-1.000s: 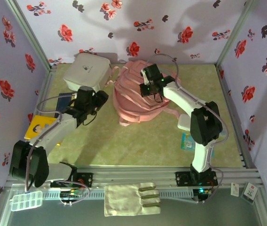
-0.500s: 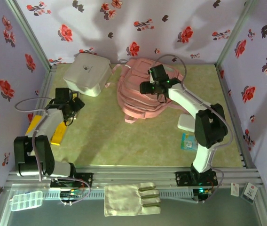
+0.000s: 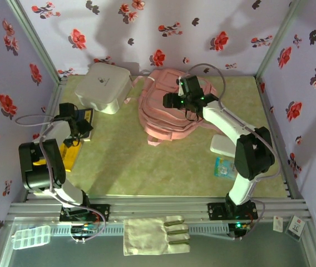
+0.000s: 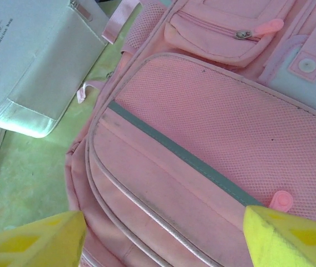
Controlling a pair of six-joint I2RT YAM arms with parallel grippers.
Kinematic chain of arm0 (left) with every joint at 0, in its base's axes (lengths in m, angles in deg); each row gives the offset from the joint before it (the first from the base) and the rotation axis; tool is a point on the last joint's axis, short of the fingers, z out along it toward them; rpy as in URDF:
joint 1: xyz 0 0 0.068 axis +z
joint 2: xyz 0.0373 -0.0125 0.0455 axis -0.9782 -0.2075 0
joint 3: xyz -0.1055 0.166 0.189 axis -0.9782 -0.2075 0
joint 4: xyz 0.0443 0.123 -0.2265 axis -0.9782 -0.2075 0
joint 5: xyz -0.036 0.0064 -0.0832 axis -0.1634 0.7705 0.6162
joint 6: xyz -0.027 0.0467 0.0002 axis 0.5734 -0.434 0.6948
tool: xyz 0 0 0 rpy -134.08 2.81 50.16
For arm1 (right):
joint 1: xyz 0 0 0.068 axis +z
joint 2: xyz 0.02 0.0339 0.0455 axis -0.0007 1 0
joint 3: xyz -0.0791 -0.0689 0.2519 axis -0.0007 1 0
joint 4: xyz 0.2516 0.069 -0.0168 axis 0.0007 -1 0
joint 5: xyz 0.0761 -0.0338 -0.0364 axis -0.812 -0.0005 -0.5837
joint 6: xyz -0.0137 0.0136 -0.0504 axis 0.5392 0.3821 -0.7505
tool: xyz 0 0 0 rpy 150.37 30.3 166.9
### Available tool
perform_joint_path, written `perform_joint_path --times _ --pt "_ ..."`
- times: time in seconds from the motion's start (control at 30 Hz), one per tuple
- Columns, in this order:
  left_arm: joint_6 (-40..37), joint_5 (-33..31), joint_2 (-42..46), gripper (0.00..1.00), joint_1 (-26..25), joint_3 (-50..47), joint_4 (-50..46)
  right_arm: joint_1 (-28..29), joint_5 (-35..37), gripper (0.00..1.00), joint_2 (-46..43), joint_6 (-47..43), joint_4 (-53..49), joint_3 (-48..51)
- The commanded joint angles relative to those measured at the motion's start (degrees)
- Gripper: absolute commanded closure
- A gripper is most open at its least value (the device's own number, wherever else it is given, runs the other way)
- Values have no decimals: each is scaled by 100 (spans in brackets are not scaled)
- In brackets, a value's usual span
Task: Pack the student bag
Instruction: Move the book to the middle-left of the table.
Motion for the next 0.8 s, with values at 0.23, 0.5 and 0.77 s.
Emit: perform_joint_path --times 0.23,0.5,0.77 --pt "-806 786 -934 14 -20 874 60 3 -341 25 77 228 124 44" --pt "-814 1109 -1238 22 -260 784 70 3 -336 25 81 245 76 30" --pt "-568 1235 -1155 24 -911 248 -189 3 -319 25 91 280 45 10"
